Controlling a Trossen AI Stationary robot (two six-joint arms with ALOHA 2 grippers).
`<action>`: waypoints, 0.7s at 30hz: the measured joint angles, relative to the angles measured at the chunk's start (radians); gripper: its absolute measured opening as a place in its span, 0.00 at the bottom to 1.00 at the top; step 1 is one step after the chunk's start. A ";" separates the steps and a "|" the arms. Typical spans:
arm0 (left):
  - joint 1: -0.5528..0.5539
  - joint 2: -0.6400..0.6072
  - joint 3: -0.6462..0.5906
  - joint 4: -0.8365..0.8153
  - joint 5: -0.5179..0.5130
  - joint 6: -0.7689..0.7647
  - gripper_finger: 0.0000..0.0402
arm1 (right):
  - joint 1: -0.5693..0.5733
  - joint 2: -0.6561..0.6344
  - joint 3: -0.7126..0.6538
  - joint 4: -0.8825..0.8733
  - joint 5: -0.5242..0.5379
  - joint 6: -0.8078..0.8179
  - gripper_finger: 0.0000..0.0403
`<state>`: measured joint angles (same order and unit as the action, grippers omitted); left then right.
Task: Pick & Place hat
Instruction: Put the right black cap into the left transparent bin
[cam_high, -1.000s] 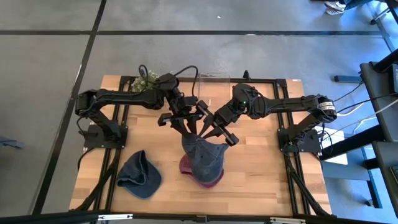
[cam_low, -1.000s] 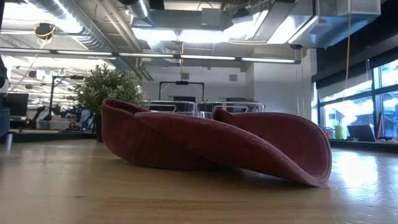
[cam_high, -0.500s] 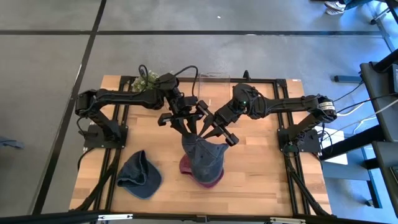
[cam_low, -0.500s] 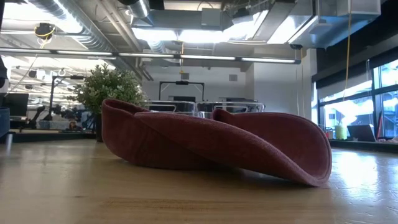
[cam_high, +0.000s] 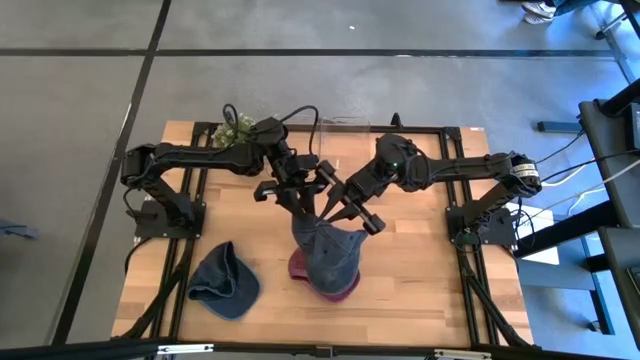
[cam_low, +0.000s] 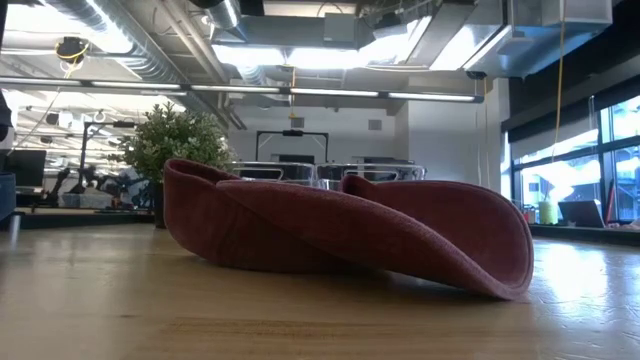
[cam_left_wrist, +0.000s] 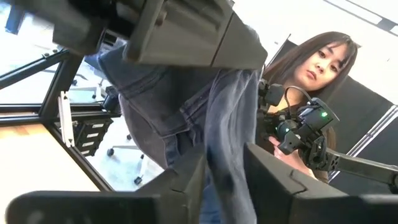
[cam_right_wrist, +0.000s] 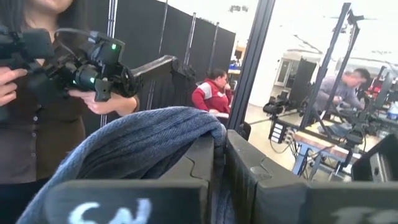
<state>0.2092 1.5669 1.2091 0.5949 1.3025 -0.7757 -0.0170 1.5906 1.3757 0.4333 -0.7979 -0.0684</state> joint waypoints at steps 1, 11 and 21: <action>0.000 0.000 0.000 0.000 0.000 0.000 0.21 | 0.000 0.000 0.000 0.013 0.000 0.012 0.08; 0.000 0.000 0.000 0.007 0.000 0.002 0.02 | 0.000 0.000 0.000 0.016 0.001 0.015 0.09; 0.043 0.000 0.000 0.034 0.002 0.000 0.01 | -0.001 0.000 0.000 0.008 -0.003 0.039 0.18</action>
<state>0.2525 1.5669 1.2091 0.6291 1.3048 -0.7757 -0.0180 1.5902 1.3756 0.4409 -0.8013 -0.0292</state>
